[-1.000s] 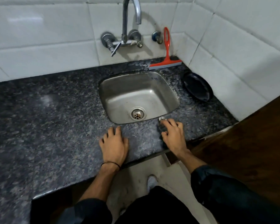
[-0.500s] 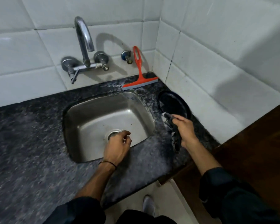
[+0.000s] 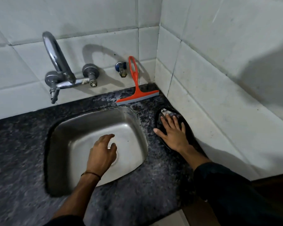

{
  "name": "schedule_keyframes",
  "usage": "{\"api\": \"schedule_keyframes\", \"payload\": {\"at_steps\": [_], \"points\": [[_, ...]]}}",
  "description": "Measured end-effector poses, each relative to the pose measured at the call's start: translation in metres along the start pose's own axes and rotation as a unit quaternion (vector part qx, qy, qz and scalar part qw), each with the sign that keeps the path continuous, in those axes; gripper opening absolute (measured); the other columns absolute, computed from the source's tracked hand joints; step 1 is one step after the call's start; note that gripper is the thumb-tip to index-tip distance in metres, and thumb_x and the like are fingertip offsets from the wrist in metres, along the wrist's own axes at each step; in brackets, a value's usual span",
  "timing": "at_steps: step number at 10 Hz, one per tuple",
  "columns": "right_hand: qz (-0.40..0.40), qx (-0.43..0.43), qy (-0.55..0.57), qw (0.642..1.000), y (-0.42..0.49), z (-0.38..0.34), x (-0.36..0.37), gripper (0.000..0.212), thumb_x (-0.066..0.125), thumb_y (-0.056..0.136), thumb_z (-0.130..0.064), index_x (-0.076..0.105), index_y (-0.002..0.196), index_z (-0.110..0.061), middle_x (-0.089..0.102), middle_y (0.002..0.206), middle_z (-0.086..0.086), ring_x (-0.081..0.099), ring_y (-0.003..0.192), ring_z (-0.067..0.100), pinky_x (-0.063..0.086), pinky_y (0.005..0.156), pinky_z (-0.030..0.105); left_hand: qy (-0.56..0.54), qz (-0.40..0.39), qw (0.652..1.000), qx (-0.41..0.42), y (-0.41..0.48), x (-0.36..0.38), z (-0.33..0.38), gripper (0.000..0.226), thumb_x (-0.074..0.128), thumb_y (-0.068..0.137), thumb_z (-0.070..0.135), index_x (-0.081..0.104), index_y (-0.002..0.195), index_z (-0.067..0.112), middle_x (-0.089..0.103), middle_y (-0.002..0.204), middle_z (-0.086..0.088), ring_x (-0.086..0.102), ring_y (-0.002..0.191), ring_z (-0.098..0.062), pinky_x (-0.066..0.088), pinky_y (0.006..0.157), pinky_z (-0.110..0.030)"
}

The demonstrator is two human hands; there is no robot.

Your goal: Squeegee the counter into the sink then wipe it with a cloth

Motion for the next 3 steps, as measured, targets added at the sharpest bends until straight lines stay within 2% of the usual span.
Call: {"api": "schedule_keyframes", "payload": {"at_steps": [1,2,3], "points": [[-0.015,-0.001,0.007,1.0,0.0,0.001,-0.003,0.088,0.012,0.08,-0.083,0.006,0.156,-0.038,-0.01,0.164,-0.012,-0.014,0.15,0.016,-0.01,0.119,0.052,0.037,0.003,0.999,-0.003,0.013,0.002,-0.002,0.044,0.056,0.093,0.024,0.054,0.136,0.016,0.057,0.139,-0.008,0.055,0.124,-0.03,0.046,0.101,-0.044],[-0.035,0.014,0.002,0.999,0.0,0.0,-0.006,0.086,0.021,0.084,-0.081,0.012,0.156,-0.035,-0.006,0.164,-0.01,-0.01,0.151,0.02,-0.006,0.118,0.055,0.068,0.013,0.998,0.008,0.02,-0.009,0.009,0.047,0.055,0.095,0.029,0.049,0.14,0.019,0.055,0.141,-0.008,0.053,0.126,-0.029,0.046,0.102,-0.046],[0.039,0.009,-0.051,0.998,0.005,-0.02,-0.029,0.071,0.044,0.088,-0.067,0.045,0.144,-0.023,0.028,0.159,0.002,0.013,0.148,0.029,0.01,0.116,0.054,0.101,0.043,0.994,0.026,0.029,-0.032,0.023,0.051,0.053,0.095,0.035,0.045,0.143,0.02,0.053,0.142,-0.008,0.052,0.125,-0.03,0.044,0.101,-0.048]]}}
Point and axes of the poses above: each hand's wrist, its own y-axis towards the middle knuckle, its own x-axis out of the palm, z = x × y, the point moved 9 cm from there along y, towards the middle knuckle
